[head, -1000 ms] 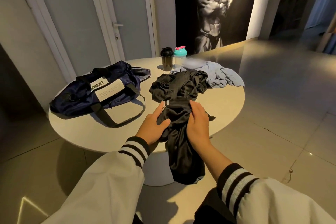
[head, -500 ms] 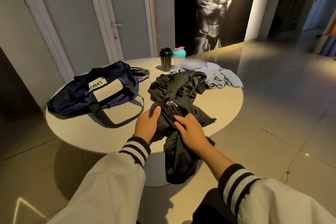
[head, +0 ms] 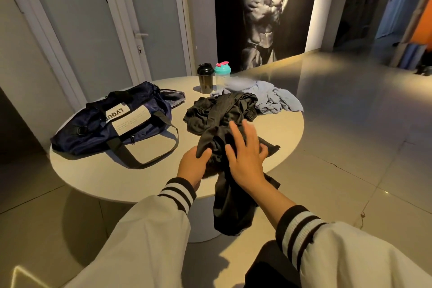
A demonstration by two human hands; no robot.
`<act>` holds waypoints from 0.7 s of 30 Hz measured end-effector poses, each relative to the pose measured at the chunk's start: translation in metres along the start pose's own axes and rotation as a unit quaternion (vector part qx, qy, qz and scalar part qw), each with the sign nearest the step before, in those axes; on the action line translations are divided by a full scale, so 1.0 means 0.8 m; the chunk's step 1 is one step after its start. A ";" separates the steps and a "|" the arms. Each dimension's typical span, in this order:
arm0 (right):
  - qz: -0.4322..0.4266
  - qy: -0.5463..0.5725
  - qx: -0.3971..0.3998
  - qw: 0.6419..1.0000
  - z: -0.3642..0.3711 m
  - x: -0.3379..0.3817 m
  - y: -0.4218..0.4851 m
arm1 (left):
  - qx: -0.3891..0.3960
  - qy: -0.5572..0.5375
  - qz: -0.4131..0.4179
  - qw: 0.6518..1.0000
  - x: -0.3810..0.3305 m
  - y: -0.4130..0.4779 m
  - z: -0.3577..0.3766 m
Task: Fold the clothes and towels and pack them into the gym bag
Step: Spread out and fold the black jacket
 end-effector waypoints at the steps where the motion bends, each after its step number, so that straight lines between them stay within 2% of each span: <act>1: -0.046 0.005 0.031 0.998 0.003 0.000 0.003 | -0.008 -0.034 -0.020 0.999 -0.004 0.002 -0.001; 3: -0.071 0.008 0.115 0.991 0.013 -0.001 0.006 | -0.021 -0.123 -0.050 0.991 -0.014 0.000 -0.002; 5: -0.025 0.007 0.173 0.985 0.024 -0.012 0.009 | -0.015 -0.203 -0.055 0.978 -0.030 -0.006 0.000; 7: -0.002 0.025 0.186 0.982 0.027 -0.016 0.009 | 0.006 -0.244 -0.045 0.969 -0.045 -0.011 -0.001; 9: 0.020 0.107 0.147 0.983 0.027 -0.012 0.012 | 0.027 -0.243 -0.024 0.969 -0.058 -0.017 -0.007; 13: 0.144 0.220 0.029 0.964 0.029 -0.005 0.020 | 0.072 -0.122 0.001 0.990 -0.050 -0.013 -0.018; 15: 0.203 0.281 -0.033 0.937 0.027 0.002 0.021 | 0.089 -0.073 -0.034 0.993 -0.032 -0.012 -0.018; 16: 0.206 0.308 -0.048 0.928 0.025 0.007 0.023 | 0.088 -0.042 -0.057 0.994 -0.022 -0.013 -0.016; 19: 0.169 0.349 -0.009 0.922 0.034 0.020 0.025 | 0.022 0.137 -0.034 0.990 0.001 -0.004 -0.014; 21: 0.153 0.291 0.032 0.944 0.042 0.015 0.019 | -0.020 0.172 -0.008 0.985 0.005 -0.001 -0.018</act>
Point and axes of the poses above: each hand's wrist, its own y-axis towards the middle knuckle, its own z-axis out of the palm, x = y × z, the point moved 3 cm from there along y, towards the middle knuckle, and after that the axes turned 15 degrees about -z, right-handed, at the moved point
